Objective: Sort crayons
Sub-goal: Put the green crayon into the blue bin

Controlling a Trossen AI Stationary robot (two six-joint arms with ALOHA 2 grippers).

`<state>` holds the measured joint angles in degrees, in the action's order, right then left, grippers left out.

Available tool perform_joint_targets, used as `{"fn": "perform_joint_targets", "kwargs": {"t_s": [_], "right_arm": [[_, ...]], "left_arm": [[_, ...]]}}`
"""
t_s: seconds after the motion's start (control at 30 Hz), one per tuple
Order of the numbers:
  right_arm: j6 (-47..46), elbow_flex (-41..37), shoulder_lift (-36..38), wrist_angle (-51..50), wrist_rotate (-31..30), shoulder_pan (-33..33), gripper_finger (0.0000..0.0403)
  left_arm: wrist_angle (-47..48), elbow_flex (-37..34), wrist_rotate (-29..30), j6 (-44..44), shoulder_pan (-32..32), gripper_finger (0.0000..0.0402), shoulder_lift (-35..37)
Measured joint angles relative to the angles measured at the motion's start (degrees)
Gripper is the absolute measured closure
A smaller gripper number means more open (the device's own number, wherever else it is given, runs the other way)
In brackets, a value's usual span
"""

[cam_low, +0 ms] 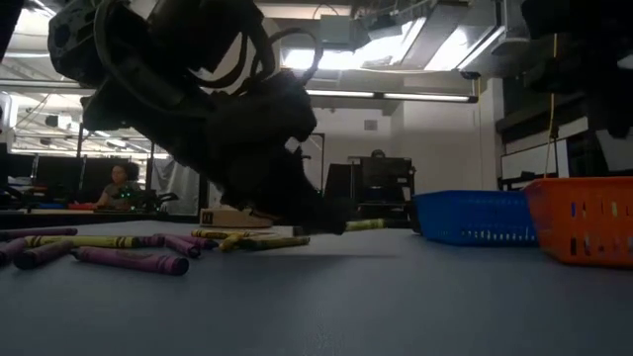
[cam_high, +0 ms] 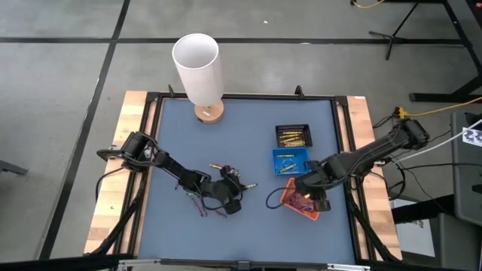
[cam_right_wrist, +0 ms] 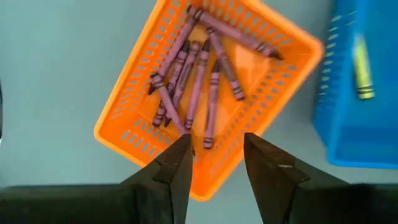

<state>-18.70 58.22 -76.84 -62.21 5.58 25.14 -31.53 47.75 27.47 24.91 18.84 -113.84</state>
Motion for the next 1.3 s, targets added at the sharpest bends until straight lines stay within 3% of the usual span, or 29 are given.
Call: {"fn": "perform_joint_targets", "kwargs": {"t_s": [0.17, 0.4, 0.5, 0.7, 0.93, 1.13, 1.3], "right_arm": [[0.93, 0.0, 6.36, -0.65, -4.99, 0.03, 0.026], [2.65, -1.67, 13.99, 1.09, -20.02, 0.01, 0.026], [2.58, -4.57, 16.87, 3.56, -23.42, 0.01, 0.026], [2.63, -13.25, 22.48, 12.6, -24.6, 0.01, 0.026], [2.56, -22.25, 27.3, 24.32, -24.66, 0.01, 0.026], [4.48, -23.91, 28.37, 36.17, -24.44, 0.01, 0.026], [9.0, -23.91, 28.37, 44.08, -24.0, 0.01, 0.026]], "left_arm": [[-5.89, 0.0, -1.05, -0.02, -0.66, 0.0389, 0.02], [-15.91, 0.09, -1.14, -0.11, -3.1, 0.0388, 0.13], [-18.95, 0.11, -1.1, -0.1, -4.62, 0.0388, 0.17], [-19.7, 4.47, -1.65, -0.26, -7.53, 0.0388, -0.47], [-16.96, 15.9, -1.69, -10.56, -9.88, 0.0388, -5.31], [-16.46, 23.09, -1.72, -13.44, -11.37, 0.0388, -10.43], [-16.42, 24.81, -1.71, -13.49, -12.35, 0.0388, -12.79]]}}
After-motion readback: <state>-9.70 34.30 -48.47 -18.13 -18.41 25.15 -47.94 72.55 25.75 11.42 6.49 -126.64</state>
